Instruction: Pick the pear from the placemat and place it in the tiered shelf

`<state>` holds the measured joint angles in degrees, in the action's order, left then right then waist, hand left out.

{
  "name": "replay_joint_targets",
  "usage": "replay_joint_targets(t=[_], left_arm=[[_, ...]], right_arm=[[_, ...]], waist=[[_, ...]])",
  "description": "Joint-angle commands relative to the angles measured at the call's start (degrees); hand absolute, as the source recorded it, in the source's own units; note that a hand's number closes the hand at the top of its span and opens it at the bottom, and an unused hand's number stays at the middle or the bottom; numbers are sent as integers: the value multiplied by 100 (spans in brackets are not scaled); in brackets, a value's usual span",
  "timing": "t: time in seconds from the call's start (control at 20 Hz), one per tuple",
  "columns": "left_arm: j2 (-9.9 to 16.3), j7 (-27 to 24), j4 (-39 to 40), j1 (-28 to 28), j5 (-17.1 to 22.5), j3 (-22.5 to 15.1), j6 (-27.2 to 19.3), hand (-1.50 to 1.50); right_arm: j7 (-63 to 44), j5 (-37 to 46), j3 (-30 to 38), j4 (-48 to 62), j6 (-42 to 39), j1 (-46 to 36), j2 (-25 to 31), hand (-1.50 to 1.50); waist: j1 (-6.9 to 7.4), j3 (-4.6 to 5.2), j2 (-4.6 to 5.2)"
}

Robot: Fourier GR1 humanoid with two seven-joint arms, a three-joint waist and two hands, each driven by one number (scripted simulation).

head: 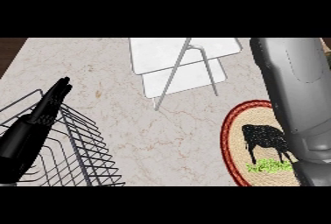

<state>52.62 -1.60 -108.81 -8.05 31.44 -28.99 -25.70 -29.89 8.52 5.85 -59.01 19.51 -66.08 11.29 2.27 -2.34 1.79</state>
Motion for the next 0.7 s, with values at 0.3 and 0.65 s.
replay_joint_targets(t=[0.3,0.65], left_arm=[[-453,120,872,798,124,-635,-209,0],[-327,64,932,920,191,-565,-350,0]], right_arm=[[357,266,956,354,1150,341,902,-150],[673,-311,1378,233,8,879,1737,-150]], waist=[[-427,242,-6],[-612,228,-67]])
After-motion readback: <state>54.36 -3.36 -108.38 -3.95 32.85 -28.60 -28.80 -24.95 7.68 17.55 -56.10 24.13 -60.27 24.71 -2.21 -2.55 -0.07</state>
